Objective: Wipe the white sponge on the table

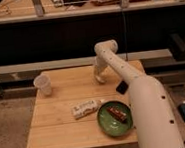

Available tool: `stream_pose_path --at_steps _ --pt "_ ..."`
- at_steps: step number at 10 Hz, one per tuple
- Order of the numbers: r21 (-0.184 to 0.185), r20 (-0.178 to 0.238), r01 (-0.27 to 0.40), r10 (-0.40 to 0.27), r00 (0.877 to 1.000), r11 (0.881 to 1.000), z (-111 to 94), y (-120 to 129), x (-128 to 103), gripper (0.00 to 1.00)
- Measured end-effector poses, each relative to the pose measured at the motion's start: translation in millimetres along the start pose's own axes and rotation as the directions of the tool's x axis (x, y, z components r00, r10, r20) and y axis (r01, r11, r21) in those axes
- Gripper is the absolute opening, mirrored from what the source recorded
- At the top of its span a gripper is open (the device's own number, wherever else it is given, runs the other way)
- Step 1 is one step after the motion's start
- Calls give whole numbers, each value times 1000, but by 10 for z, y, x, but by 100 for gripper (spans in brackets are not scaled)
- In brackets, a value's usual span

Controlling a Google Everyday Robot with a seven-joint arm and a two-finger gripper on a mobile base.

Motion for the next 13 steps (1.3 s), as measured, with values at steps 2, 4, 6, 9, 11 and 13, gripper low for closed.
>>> stream_pose_path --at_steps 2,4,6,9,11,13 --pt "40 37 52 -53 998 998 101 -274 -152 0" --pt "86 70 111 -117 991 990 117 -527 -393 0" --pt "114 103 161 -172 980 980 78 -596 -729 0" --pt "109 168 163 -179 969 981 -21 -349 -1309 0" --pt "76 183 102 -115 976 992 -97 -33 -1460 0" --pt "8 106 -31 30 994 999 -331 569 -1253 0"
